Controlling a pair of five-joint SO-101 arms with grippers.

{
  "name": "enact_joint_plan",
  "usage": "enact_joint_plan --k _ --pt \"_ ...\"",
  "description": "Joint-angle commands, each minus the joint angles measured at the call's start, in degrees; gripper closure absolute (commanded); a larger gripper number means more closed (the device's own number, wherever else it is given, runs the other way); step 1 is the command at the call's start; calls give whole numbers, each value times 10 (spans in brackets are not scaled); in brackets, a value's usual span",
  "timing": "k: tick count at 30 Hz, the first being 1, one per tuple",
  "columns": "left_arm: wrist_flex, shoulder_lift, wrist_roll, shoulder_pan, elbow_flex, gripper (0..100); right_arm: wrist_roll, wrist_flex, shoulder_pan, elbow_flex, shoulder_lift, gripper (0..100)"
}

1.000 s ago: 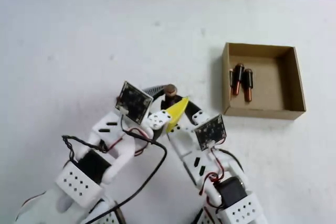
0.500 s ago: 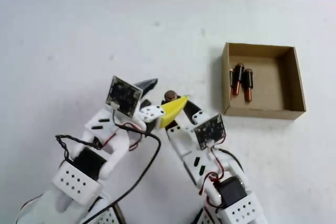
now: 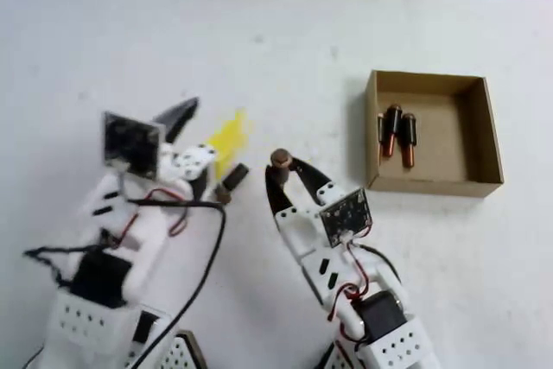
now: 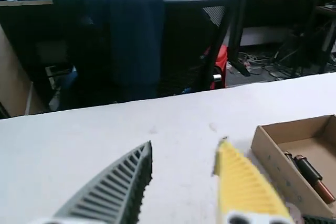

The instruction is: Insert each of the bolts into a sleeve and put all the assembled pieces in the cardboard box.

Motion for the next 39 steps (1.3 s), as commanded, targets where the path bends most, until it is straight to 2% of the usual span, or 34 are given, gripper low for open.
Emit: enact_joint_plan --k 1,4,9,16,20,30,35,39 --pt "14 -52 3 -40 -24 985 -3 0 4 4 -7 981" --pt "18 -84 4 -60 0 940 -3 2 5 4 -6 981" --pt "35 -128 3 -74 73 980 -3 25 5 4 -7 981" --pt "65 -244 3 -74 154 976 -3 33 7 4 -7 981" --pt "91 -309 3 -75 188 976 -3 33 37 3 -7 981" --pt "170 -308 3 -96 191 976 -3 38 89 -12 -7 980" --pt "208 -308 4 -96 194 976 -3 96 136 -64 -7 978" --pt "209 -308 4 -97 240 976 -3 143 182 -109 -6 980"
